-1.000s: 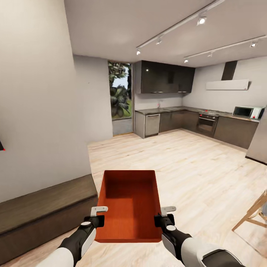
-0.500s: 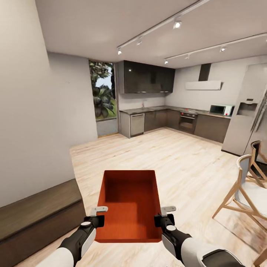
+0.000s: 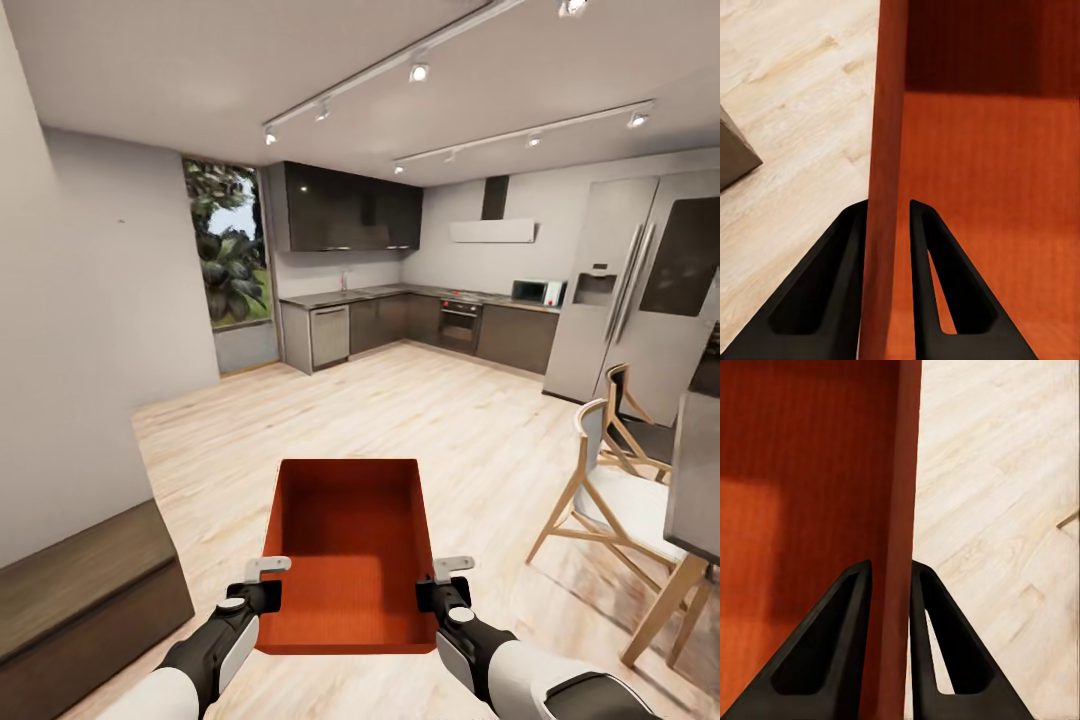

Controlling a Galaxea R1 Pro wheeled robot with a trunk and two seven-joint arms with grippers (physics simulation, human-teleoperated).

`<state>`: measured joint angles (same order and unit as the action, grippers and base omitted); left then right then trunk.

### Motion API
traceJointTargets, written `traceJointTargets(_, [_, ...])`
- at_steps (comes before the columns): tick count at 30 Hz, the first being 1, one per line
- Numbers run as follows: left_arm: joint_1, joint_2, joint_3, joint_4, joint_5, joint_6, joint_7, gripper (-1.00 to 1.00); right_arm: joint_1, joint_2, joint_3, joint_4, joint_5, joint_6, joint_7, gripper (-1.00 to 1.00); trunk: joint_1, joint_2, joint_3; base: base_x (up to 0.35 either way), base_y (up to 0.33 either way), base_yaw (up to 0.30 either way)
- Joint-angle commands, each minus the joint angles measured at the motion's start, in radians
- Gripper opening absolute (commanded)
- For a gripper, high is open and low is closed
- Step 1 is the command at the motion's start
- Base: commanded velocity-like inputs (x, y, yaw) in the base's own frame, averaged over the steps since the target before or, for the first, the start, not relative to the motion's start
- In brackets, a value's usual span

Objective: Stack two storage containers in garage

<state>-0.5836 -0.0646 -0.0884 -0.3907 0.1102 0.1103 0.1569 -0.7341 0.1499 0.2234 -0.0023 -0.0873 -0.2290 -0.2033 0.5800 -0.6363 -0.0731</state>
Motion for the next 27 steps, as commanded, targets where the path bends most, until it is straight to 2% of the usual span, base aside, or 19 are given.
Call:
traceJointTargets(1, [-0.001, 0.002, 0.007, -0.013, 0.014, -0.043, 0.013, -1.00, -0.001, -0.003, -0.085, 0.004, -0.031, -0.007, -0.004, -1.00, 0.000, -0.002, -0.002, 0.000, 0.000, -0.286])
traceJointTargets(27, [-0.001, 0.002, 0.007, -0.013, 0.014, -0.043, 0.013, -1.00, -0.001, -0.003, -0.085, 0.004, -0.031, -0.008, -0.004, -1.00, 0.000, -0.002, -0.002, 0.000, 0.000, -0.286])
